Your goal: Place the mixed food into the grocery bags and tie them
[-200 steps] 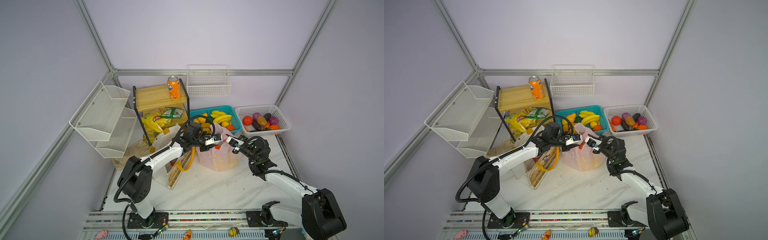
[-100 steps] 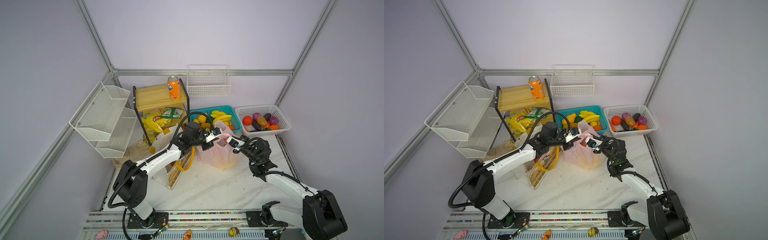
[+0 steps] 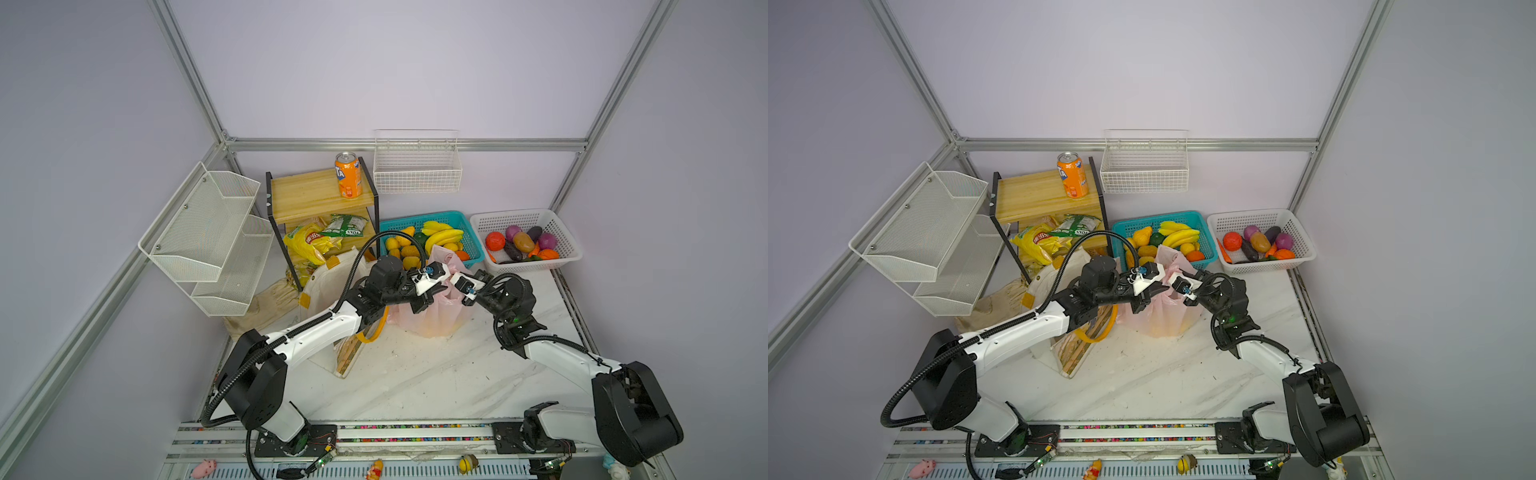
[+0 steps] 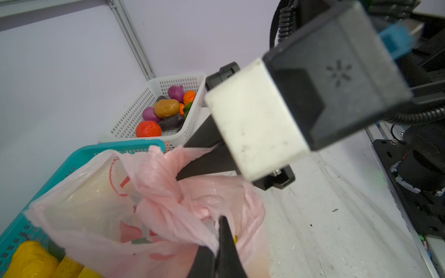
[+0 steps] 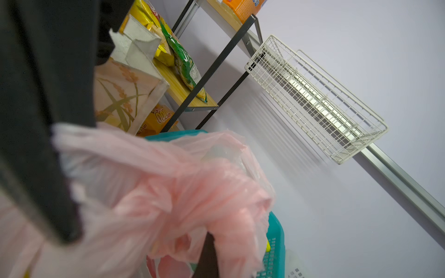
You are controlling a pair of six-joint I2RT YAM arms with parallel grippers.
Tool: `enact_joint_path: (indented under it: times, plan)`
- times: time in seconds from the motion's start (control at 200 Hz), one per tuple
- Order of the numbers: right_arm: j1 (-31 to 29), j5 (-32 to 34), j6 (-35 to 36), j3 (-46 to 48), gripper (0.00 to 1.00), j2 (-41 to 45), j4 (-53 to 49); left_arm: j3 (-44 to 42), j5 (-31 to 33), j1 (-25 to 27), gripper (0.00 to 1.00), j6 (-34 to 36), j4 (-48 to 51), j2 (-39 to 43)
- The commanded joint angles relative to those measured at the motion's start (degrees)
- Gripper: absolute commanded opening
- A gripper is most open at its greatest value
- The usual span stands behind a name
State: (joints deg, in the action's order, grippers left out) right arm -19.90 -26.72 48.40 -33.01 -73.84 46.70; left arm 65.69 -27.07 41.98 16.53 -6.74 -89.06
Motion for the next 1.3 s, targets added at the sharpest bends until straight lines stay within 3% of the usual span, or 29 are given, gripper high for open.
enact_joint_path:
  times: [0.0, 0.18, 0.285, 0.47, 0.825, 1.045, 1.14, 1.295]
  plan:
    - [0.02, -2.13, -1.52, -1.38, 0.0, 0.73, 3.84, -0.62, -1.85, 1.56, 0.01, -3.49, -3.63, -0.01]
    - [1.69, -5.61, -4.77, -0.23, 0.0, 3.62, 4.06, 0.41, -1.54, 3.12, 0.05, -6.65, -5.46, -0.97]
    - [2.83, -8.25, -7.36, 0.15, 0.0, 5.18, 4.19, 0.69, -0.44, 4.05, 0.2, -8.65, -7.74, -1.96]
    - [6.26, -14.21, -10.79, 1.49, 0.0, 6.0, 4.88, -1.7, -1.05, 4.25, 0.37, -13.41, -15.03, -2.24]
    - [9.9, -21.25, -14.65, 2.69, 0.0, 3.4, 9.82, -4.57, -4.97, 2.72, 0.6, -5.35, -11.3, 5.93]
    - [10.08, -22.52, -14.74, 2.6, 0.0, 2.57, 9.82, -1.13, -6.72, -1.6, 0.58, -2.9, -6.18, 10.83]
    - [10.14, -22.94, -15.0, 2.5, 0.0, 2.37, 10.07, 1.81, -7.77, -3.89, 0.47, -2.6, -3.57, 9.86]
    - [10.14, -24.04, -15.7, 1.98, 0.0, 2.37, 10.11, 9.64, -6.91, -4.9, 0.28, 4.71, 7.31, 4.77]
